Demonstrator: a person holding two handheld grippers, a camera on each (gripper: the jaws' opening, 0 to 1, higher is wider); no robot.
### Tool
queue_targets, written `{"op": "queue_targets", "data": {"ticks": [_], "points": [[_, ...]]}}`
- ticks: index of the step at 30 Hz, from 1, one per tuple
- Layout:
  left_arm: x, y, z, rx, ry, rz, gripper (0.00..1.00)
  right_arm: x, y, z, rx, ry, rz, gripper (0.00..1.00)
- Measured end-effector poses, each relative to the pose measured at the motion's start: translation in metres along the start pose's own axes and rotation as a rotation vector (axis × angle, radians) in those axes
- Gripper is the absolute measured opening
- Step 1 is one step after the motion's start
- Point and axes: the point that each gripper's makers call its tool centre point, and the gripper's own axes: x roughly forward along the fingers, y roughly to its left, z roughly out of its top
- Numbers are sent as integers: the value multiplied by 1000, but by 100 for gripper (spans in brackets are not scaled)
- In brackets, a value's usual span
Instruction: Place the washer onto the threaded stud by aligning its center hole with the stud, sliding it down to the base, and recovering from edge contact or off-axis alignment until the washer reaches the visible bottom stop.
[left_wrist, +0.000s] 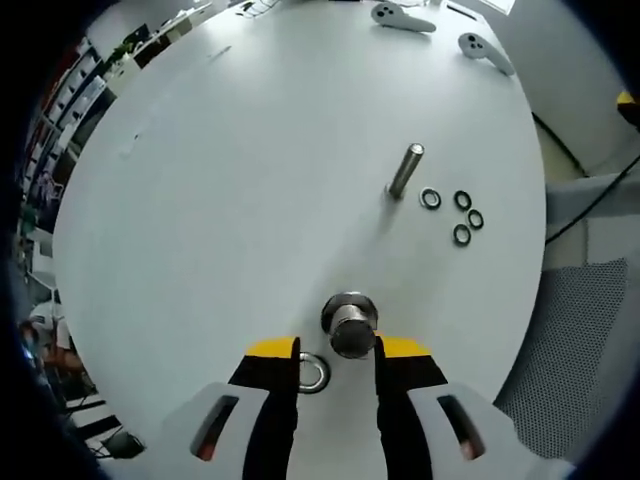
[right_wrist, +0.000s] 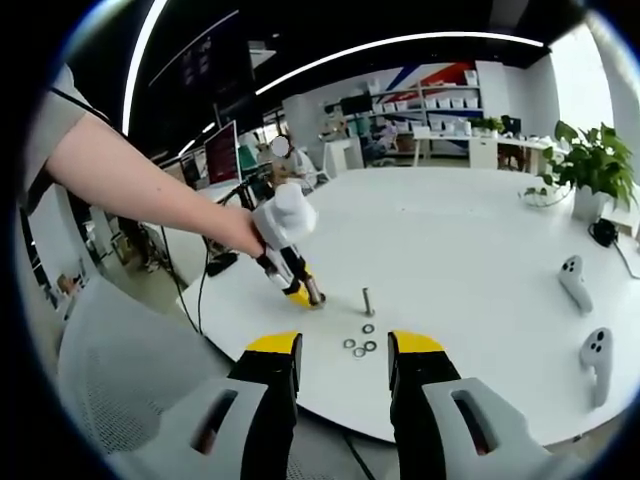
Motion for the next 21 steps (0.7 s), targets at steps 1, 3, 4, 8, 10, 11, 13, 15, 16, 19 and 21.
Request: {"op": "queue_targets", "data": {"ticks": [1, 3, 4, 8, 10, 11, 13, 15, 16, 19, 21], "points": [[-2, 3, -3, -5, -3, 6, 28, 0, 0, 0, -1, 1, 0, 36], [-3, 8, -9, -10, -3, 18, 28, 0, 0, 1, 1, -4, -1, 36], [-4, 9, -12, -10, -2, 23, 29, 0, -1, 1, 3, -6, -2, 36], [0, 10, -24, -36, 11, 18, 29, 0, 0, 0, 1, -2, -1, 36], [1, 10, -26, -34, 12, 24, 29, 0, 0, 0, 1, -2, 0, 36], [2, 11, -28, -33, 15, 25, 29, 0, 0, 0, 1, -1, 0, 36], [5, 14, -30, -36, 20, 29, 29, 0, 0, 0, 2, -1, -3, 36], [7, 16, -32, -50, 23, 32, 29, 0, 0, 0, 3, 0, -3, 36], [7, 17, -33, -57, 25, 31, 29, 0, 0, -1, 2, 1, -3, 36], [8, 15, -33, -76, 20, 22, 29, 0, -1, -1, 2, 4, -5, 36], [9, 15, -32, -70, 20, 23, 29, 0, -1, -1, 2, 4, -5, 36]]}}
